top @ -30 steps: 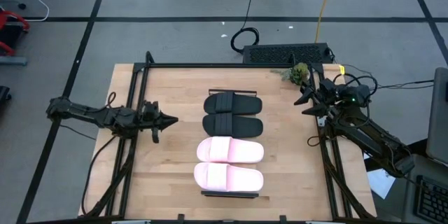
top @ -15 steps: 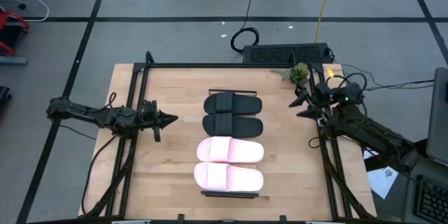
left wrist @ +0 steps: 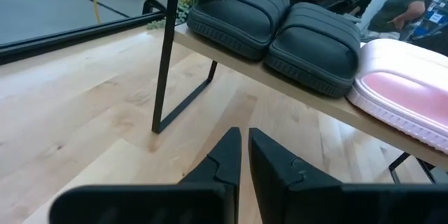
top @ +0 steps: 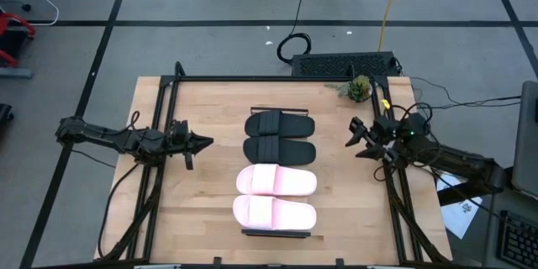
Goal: Pick and place slides into the shelf
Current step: Return to Home Position
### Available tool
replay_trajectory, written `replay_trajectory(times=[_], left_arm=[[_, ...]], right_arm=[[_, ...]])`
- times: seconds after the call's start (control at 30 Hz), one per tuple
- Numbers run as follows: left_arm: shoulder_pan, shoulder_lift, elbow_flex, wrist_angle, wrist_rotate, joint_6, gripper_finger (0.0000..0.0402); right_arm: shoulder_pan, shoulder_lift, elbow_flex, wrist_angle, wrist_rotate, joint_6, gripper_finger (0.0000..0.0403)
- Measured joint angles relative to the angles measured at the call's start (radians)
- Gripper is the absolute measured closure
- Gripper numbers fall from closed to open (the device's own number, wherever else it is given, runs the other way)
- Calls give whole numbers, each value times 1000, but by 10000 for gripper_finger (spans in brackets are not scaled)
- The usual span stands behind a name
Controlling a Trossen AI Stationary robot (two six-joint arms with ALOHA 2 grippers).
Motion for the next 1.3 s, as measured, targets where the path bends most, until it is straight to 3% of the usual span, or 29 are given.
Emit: replay_trajectory(times=[0.27, 0.43, 0.6, 0.77, 1.0, 1.3], left_arm=[[0, 0, 0, 0, 0, 11, 369], [0, 0, 0, 0, -1, 13, 369], [0, 0, 0, -1, -8, 44, 369], [0, 0, 0, 0, -27, 60, 369], [-2, 0, 0, 0, -17, 36, 369], [-38, 0, 0, 1, -26, 32, 369]], right_arm=[[121, -28, -2, -37, 15, 21, 206], [255, -28, -3, -190, 149, -133, 206], [357, -31, 9, -170, 212, -236, 206], [328, -56, 72, -232, 207, -235, 206], [214, -146, 217, -480, 74, -205, 206], [210, -286, 117, -503, 101, -219, 206]])
